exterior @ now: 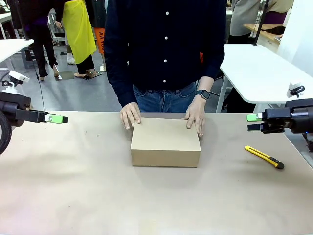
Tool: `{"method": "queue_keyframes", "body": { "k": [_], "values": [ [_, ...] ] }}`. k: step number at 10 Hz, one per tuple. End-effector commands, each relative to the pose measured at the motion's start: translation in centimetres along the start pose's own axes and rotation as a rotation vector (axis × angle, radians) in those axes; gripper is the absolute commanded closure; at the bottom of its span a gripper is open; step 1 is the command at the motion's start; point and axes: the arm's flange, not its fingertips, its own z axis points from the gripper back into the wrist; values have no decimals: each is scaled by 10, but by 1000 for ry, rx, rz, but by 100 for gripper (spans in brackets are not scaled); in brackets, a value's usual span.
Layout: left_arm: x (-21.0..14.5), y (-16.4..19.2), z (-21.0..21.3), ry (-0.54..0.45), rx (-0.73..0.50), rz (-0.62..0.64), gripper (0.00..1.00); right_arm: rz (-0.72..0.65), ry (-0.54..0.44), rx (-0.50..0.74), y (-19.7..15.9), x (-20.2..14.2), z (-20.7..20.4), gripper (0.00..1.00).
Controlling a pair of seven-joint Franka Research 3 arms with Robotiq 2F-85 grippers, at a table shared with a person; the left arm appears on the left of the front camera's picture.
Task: Pack the items into the box.
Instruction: Close the Mailer Box.
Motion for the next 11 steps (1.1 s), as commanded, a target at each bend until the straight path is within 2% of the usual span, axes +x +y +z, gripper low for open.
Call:
{"method": "queue_keyframes", "body": {
  "k": [1,11],
  "values": [
    [0,0,1,-11,0,-19,0,11,-1,5,2,0,1,0],
    [0,0,1,-11,0,-19,0,11,-1,5,2,0,1,0]
  ]
}}
